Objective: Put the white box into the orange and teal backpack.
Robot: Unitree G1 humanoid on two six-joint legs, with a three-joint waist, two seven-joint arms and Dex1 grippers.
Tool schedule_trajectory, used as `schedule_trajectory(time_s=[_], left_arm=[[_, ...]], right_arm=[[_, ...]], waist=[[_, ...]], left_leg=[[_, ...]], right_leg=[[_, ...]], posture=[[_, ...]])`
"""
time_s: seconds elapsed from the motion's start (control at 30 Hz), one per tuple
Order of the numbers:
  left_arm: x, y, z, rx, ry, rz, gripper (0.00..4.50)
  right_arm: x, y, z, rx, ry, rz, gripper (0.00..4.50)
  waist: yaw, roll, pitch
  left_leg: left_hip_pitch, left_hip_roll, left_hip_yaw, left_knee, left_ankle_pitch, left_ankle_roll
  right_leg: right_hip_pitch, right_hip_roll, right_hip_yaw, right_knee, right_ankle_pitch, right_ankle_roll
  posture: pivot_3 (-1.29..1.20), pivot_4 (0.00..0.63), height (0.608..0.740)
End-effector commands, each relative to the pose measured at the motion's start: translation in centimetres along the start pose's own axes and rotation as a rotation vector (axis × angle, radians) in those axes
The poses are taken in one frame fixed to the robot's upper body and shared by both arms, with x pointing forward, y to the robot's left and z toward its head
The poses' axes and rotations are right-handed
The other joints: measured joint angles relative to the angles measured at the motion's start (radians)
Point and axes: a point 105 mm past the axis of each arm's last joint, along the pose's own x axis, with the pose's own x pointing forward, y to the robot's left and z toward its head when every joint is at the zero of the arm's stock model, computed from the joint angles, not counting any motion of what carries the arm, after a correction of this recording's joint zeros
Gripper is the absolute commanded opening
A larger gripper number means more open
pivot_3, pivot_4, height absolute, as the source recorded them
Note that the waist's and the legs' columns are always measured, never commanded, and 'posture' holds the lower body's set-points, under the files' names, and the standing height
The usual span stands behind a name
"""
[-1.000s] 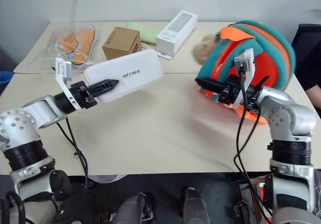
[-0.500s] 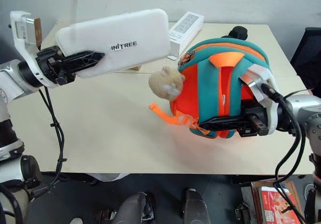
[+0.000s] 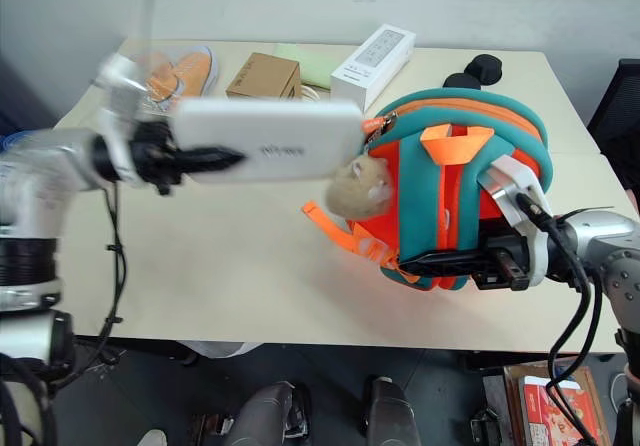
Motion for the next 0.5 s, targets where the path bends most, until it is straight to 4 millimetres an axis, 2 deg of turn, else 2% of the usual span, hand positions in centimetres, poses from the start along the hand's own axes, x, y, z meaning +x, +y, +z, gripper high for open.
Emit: schedule_trajectory(time_s=[0.03,0.3,0.5], left_arm=[[1.1,-0.6,1.7,0.127,0.012,-0.07,1.22],[2.2,1.0,1.6,0.261,0.147,-0.124,1.22],[1.9,1.8,4.4,0.322,0.157,-0.145,1.22]], right_arm=[[-0.1,0.7,0.9,-0.067,0.018,0.021,0.0],[-0.2,0.9,0.3,-0.064,0.06,0.053,0.0],[-0.8,1.8,-0.3,-0.054,0.128,0.095,0.0]], waist=[[0.003,0.0,0.0],[0.01,0.0,0.0],[0.008,0.0,0.0]], left_leg=[[0.0,0.0,0.0,0.0,0.0,0.0],[-0.001,0.001,0.0,0.002,-0.001,0.001],[-0.009,0.001,-0.004,0.014,-0.004,0.005]], right_leg=[[0.0,-0.001,0.0,0.0,0.0,0.0],[0.0,-0.001,-0.001,-0.001,0.0,0.0],[-0.002,-0.001,-0.004,0.0,0.001,0.002]], posture=[[0.0,0.15,0.74],[0.0,0.15,0.74],[0.0,0.15,0.74]])
